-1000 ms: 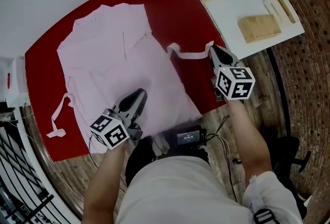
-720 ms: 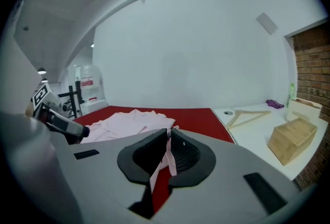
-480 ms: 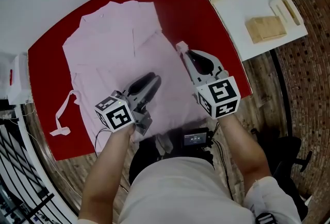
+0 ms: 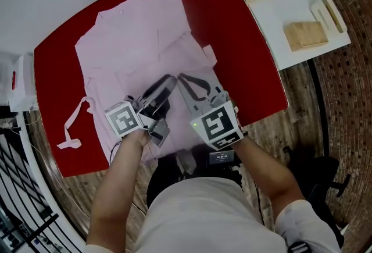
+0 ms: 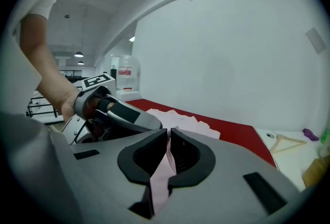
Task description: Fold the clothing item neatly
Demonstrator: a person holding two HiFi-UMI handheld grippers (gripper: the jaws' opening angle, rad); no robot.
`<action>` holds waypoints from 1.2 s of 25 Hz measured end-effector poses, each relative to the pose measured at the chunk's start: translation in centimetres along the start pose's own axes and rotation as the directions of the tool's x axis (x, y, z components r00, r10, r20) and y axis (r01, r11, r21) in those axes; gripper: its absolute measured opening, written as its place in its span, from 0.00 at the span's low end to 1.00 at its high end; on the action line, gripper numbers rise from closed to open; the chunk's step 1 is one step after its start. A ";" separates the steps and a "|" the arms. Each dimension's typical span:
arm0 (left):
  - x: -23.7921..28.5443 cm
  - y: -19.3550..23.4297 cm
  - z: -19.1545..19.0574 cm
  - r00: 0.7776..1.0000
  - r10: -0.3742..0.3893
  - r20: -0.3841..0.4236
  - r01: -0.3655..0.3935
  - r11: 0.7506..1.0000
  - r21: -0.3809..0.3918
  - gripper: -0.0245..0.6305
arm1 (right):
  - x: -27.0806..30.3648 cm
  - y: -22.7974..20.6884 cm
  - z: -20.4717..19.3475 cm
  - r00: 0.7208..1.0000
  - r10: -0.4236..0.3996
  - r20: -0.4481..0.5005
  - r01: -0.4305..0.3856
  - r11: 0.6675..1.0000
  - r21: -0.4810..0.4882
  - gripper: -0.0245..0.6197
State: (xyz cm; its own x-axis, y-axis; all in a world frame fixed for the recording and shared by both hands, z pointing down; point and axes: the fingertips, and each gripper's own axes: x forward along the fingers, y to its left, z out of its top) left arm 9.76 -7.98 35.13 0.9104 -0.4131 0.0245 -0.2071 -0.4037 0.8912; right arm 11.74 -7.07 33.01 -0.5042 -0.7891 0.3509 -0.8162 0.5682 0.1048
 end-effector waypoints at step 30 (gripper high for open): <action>-8.8 7.2 5.4 0.994 0.102 0.040 -0.103 0.995 0.017 0.11 | 9.9 11.9 -2.0 0.975 0.180 -0.132 -0.221 0.868 -0.445 0.09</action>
State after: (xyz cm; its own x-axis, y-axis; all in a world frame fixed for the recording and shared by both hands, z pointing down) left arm -1.64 -11.70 38.84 0.8693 -0.4846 0.0973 -0.3061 -0.3730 0.8759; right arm -2.43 -7.63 39.63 -0.6012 -0.6361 0.4837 -0.4720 0.7711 0.4273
